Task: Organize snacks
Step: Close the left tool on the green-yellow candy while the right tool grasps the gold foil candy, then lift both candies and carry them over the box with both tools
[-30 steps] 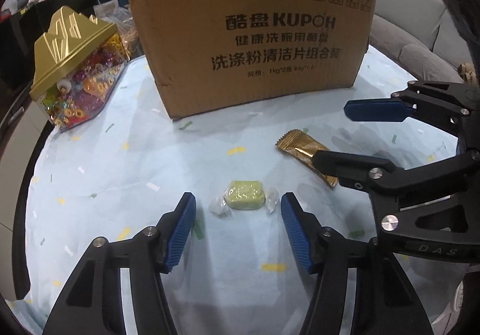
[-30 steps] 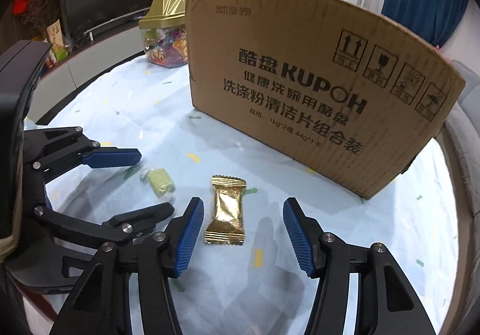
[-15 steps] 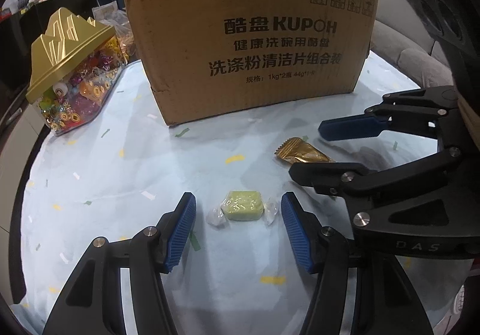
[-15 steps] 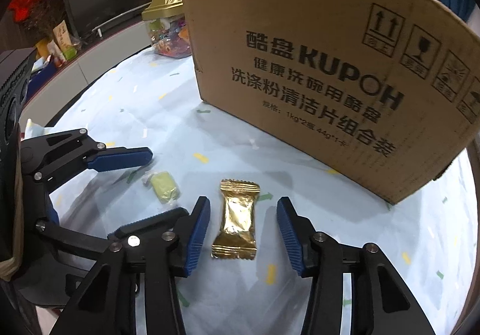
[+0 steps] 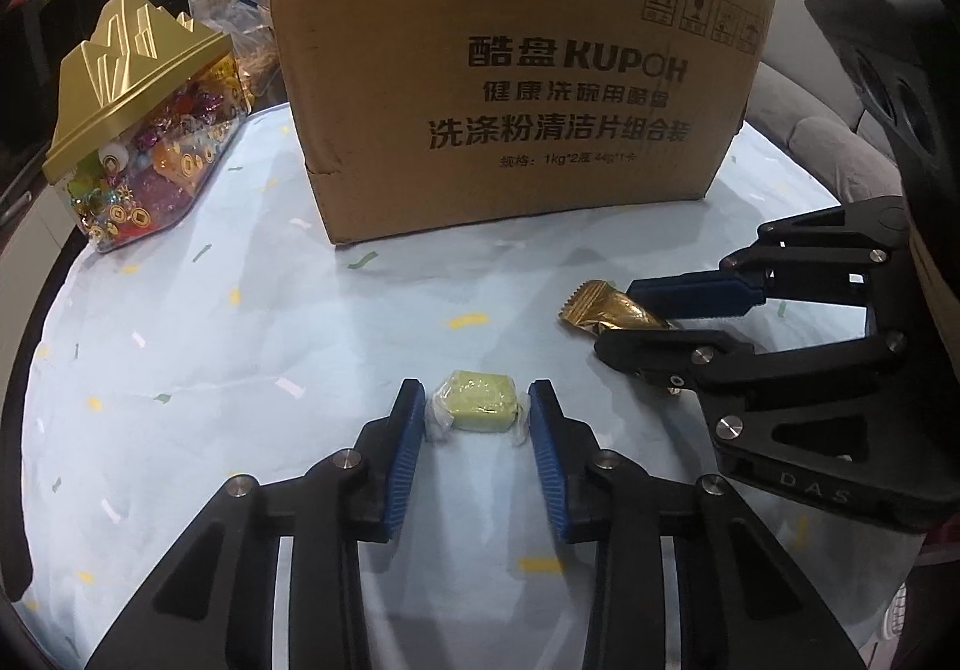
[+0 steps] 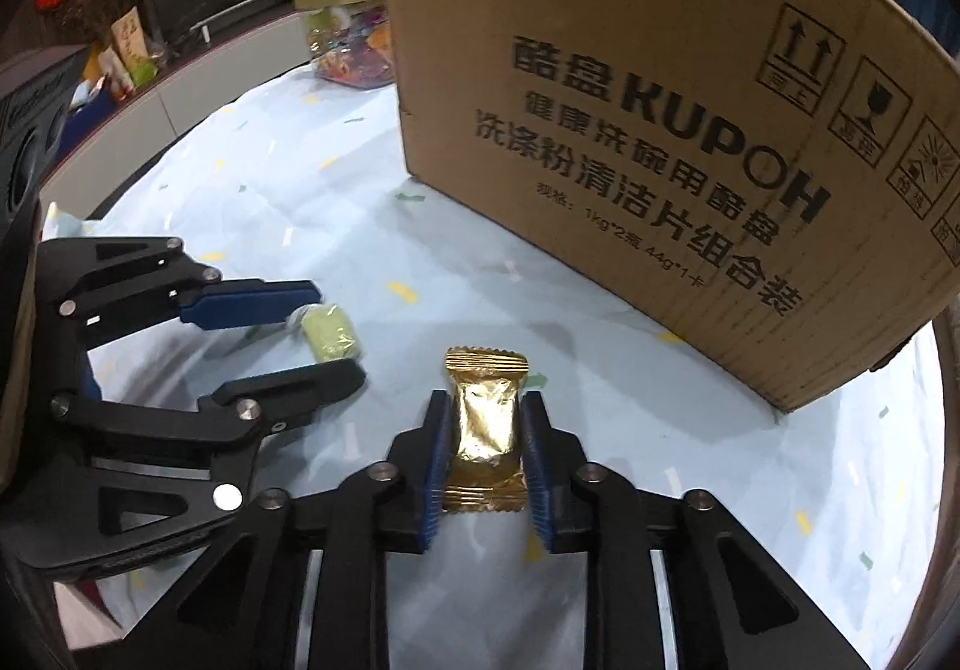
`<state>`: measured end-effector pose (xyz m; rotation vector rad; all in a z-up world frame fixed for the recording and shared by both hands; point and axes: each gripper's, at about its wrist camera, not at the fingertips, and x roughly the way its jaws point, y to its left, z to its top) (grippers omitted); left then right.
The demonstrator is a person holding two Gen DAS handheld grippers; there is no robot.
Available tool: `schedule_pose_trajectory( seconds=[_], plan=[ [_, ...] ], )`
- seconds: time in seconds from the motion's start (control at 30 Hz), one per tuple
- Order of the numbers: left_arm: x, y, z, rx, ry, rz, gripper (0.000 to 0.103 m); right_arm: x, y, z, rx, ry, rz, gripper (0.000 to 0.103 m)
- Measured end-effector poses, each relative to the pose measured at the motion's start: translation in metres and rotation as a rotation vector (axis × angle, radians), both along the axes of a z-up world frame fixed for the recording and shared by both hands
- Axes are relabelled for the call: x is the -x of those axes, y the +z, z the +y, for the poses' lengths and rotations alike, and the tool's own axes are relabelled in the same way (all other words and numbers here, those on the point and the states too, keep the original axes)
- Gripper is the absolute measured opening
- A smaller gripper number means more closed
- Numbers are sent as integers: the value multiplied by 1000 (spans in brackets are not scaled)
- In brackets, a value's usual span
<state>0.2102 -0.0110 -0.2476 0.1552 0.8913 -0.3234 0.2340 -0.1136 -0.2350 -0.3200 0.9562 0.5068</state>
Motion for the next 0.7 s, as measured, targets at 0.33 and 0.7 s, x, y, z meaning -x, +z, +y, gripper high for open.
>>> schedule_pose_trajectory(
  seconds=[0.33,0.7],
  plan=[
    [0,2,1,-35,16,-9,32,4,2,-4,4,-65,11,23],
    [6,23,3,-49,35,-52,32,14,31,-4,1,-84,-34,23]
  ],
)
